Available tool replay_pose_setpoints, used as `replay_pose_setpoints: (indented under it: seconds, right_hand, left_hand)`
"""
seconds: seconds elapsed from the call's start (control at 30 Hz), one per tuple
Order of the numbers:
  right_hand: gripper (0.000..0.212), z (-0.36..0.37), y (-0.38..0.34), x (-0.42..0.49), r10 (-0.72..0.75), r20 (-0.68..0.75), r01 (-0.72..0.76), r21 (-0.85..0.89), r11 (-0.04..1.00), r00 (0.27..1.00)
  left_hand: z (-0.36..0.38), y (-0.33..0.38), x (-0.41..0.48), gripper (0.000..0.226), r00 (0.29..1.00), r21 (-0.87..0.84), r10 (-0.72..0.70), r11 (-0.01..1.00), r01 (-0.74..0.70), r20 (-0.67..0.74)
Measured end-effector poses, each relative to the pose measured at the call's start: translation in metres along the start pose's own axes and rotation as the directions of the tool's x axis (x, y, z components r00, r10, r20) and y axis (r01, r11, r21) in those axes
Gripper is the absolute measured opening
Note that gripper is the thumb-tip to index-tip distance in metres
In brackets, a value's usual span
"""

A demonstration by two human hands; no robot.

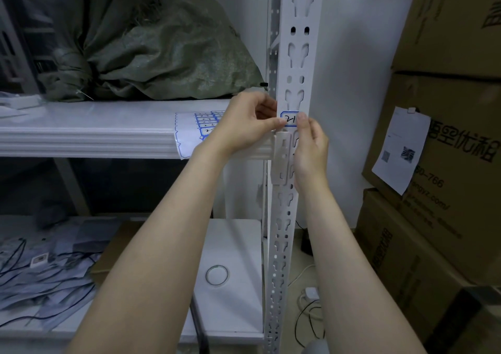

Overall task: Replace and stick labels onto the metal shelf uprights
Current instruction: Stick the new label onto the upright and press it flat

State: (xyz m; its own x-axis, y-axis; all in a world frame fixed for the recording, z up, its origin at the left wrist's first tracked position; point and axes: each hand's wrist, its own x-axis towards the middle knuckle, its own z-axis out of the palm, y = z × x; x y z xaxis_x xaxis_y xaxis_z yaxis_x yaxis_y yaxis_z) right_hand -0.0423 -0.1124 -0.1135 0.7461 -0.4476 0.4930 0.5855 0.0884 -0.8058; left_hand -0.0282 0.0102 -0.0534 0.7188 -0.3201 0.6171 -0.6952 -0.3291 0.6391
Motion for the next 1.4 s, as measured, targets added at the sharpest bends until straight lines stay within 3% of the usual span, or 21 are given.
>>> replay_pose_setpoints:
  seconds: [0.23, 0.47, 0.87, 1.13, 1.27, 1.33, 1.4]
  right_hand:
    - [0.039, 0.001, -0.003, 0.0, -0.058, -0.012, 0.056, -0.112, 0.992, 0.998]
    - [0.025, 0.002, -0.005, 0.0, -0.076, -0.039, 0.068, -0.166, 0.984, 0.996]
    - [0.025, 0.0, -0.002, -0.002, -0.041, -0.011, 0.04, -0.098, 0.994, 0.999]
    - [0.024, 0.002, -0.002, -0.003, -0.078, -0.069, 0.069, -0.116, 0.991, 0.995]
    - [0.026, 0.006, -0.005, -0.002, -0.029, -0.085, 0.021, -0.096, 0.995, 0.996]
    - [0.03, 0.008, -0.008, 0.001, 0.044, -0.133, -0.048, -0.029, 0.998, 0.99]
    - [0.031, 0.003, -0.007, -0.001, 0.06, -0.091, -0.058, 0.019, 0.998, 0.994]
  left_hand:
    - [0.004, -0.002, 0.0, 0.028, 0.998, 0.125, 0.057, 0.991, -0.052, -0.037]
    - [0.006, 0.005, -0.002, 0.026, 0.997, 0.202, 0.065, 0.978, -0.055, -0.043]
    - [-0.004, 0.006, 0.001, 0.032, 0.994, -0.04, -0.101, 0.994, 0.102, 0.045]
    - [0.007, 0.008, 0.0, 0.028, 0.997, 0.127, -0.04, 0.991, 0.048, -0.062]
    - [0.002, 0.005, -0.001, 0.038, 0.995, 0.024, -0.095, 0.995, 0.095, -0.026]
    - [0.001, 0.006, -0.002, 0.035, 0.993, -0.046, -0.116, 0.992, 0.115, -0.012]
    - [0.0, 0.012, -0.003, 0.031, 0.991, -0.125, -0.136, 0.983, 0.137, 0.013]
